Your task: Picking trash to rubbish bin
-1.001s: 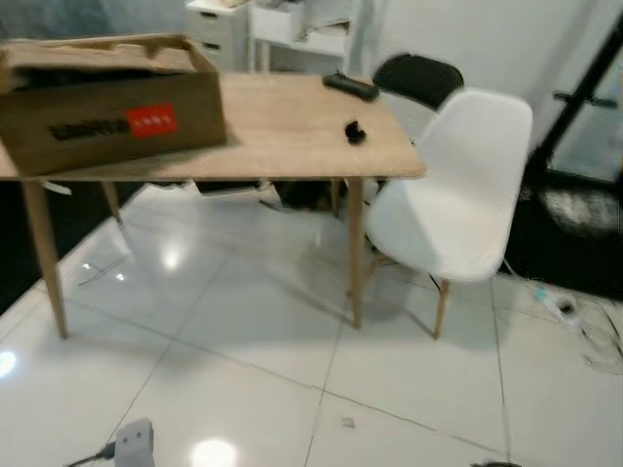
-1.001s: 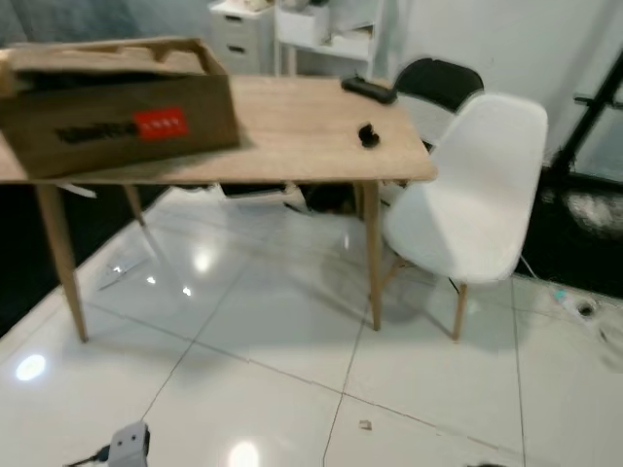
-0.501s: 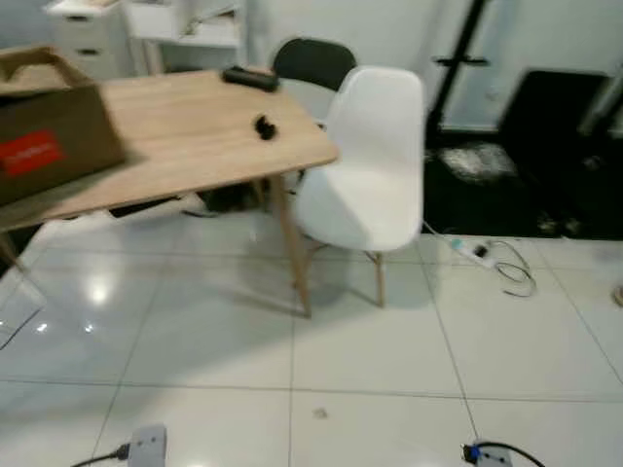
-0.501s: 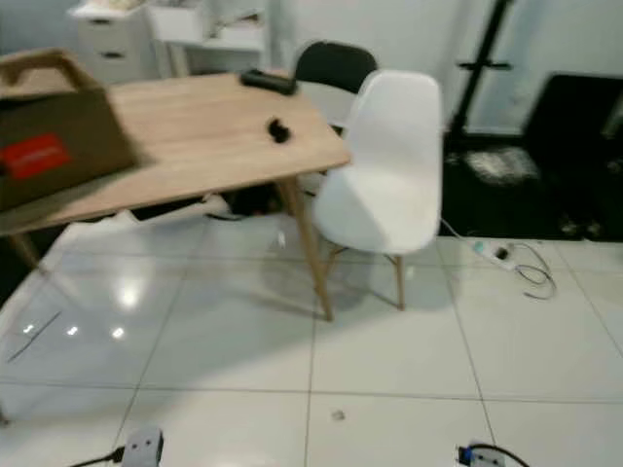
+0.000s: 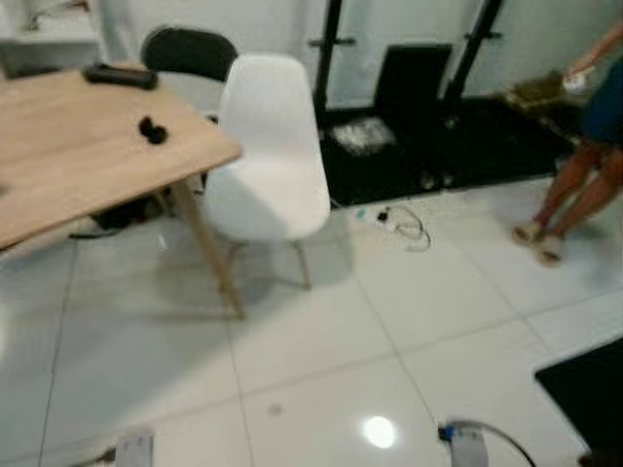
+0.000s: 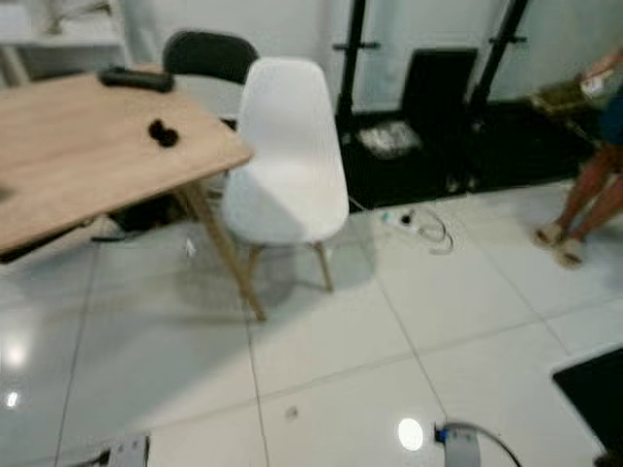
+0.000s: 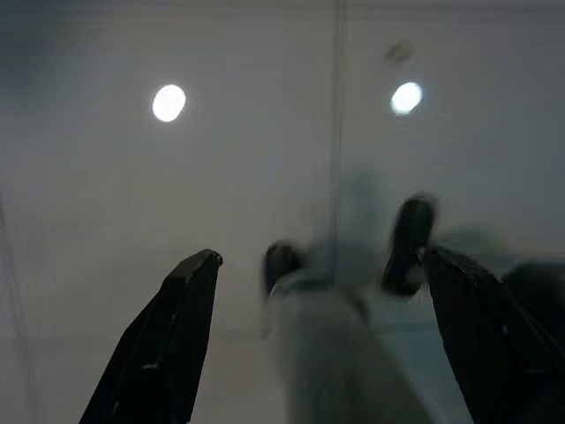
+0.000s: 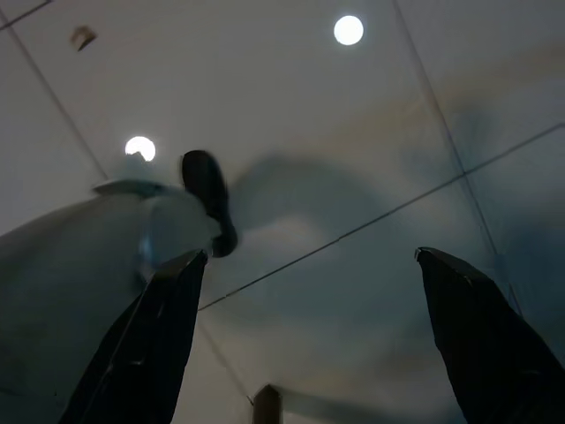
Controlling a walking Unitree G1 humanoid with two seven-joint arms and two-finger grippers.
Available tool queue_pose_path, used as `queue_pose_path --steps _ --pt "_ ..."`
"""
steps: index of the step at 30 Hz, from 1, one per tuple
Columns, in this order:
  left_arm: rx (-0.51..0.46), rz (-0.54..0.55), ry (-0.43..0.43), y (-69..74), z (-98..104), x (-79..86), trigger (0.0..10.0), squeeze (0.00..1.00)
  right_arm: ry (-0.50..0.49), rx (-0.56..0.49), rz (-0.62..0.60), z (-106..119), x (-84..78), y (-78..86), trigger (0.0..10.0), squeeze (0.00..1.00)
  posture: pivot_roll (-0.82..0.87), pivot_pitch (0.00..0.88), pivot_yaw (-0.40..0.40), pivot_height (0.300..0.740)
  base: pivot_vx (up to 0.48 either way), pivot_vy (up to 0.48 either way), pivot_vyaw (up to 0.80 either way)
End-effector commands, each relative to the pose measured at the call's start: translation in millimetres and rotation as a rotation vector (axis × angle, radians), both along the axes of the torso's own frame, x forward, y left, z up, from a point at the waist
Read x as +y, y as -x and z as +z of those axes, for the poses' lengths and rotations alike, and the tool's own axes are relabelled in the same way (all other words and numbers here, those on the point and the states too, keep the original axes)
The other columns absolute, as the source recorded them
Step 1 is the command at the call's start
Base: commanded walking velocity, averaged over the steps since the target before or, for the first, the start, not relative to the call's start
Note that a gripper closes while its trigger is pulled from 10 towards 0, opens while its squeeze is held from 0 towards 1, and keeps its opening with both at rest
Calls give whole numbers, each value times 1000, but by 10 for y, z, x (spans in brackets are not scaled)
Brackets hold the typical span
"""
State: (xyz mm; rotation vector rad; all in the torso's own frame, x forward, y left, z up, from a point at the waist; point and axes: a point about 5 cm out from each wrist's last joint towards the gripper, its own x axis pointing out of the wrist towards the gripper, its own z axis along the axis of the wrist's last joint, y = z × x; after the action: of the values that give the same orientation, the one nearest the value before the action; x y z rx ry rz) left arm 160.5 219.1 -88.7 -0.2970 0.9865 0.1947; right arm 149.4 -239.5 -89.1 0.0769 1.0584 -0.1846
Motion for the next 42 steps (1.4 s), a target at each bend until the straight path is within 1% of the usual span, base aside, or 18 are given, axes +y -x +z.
queue_pose_path --steps 1,4,9,11,13,14,15,17,19,22,25,26,28,30,32,33,38,42 --pt "42 10 -7 133 -53 10 10000 0 10 13 25 0 -5 -1 10000 0 -14 33 -30 740 0 0 -788" --pt "39 8 -7 122 -51 -2 10000 0 18 21 39 2 -30 14 10000 0 -5 29 -47 740 0 0 -788" --pt "36 -4 -11 89 -43 -22 10000 0 33 30 46 13 -88 27 10000 0 -21 19 -23 740 0 0 -788" --pt "39 -41 -23 65 -35 -27 10000 0 34 16 22 29 -106 -3 10000 0 -21 7 1 740 0 0 -788" --pt "17 -93 -43 -36 19 24 10000 0 18 -14 -16 48 -64 -83 10000 0 -22 24 11 740 0 0 -788" --pt "17 -93 -43 -36 19 24 10000 0 18 -14 -16 48 -64 -83 10000 0 -22 24 11 740 0 0 -788" --pt "-15 -103 -64 -153 89 102 10000 0 -3 -16 -2 33 41 -117 10000 0 0 0 -15 740 0 0 -788" --pt "-15 -103 -64 -153 89 102 10000 0 -3 -16 -2 33 41 -117 10000 0 0 0 -15 740 0 0 -788" --pt "-48 -64 -69 -231 143 167 10000 0 -14 2 50 5 136 -103 10000 0 18 8 -38 740 0 0 -788" --pt "-70 -14 -68 -263 171 214 10000 0 -10 17 103 -6 189 -104 10000 0 41 28 -52 740 0 0 -788" --pt "-66 39 -59 -201 139 209 10000 0 9 15 135 24 153 -157 10000 0 57 27 -68 740 0 0 -788" --pt "-66 39 -59 -201 139 209 10000 0 9 15 135 24 153 -157 10000 0 57 27 -68 740 0 0 -788" --pt "-42 49 -62 -112 98 214 10000 0 20 14 150 39 123 -178 10000 0 47 29 -65 740 0 0 -788" --pt "-42 49 -62 -112 98 214 10000 0 20 14 150 39 123 -178 10000 0 47 29 -65 740 0 0 -788" --pt "-16 41 -59 -20 51 188 10000 0 27 14 152 48 98 -184 10000 0 50 42 -62 740 0 0 -788" --pt "-16 41 -59 -20 51 188 10000 0 27 14 152 48 98 -184 10000 0 50 42 -62 740 0 0 -788" --pt "3 8 -36 70 -13 66 10000 0 34 24 179 46 90 -175 10000 0 79 57 -72 740 0 0 -788" --pt "20 -10 -26 132 -54 -19 10000 0 32 24 200 42 145 -194 10000 0 83 56 -73 740 0 0 -788"
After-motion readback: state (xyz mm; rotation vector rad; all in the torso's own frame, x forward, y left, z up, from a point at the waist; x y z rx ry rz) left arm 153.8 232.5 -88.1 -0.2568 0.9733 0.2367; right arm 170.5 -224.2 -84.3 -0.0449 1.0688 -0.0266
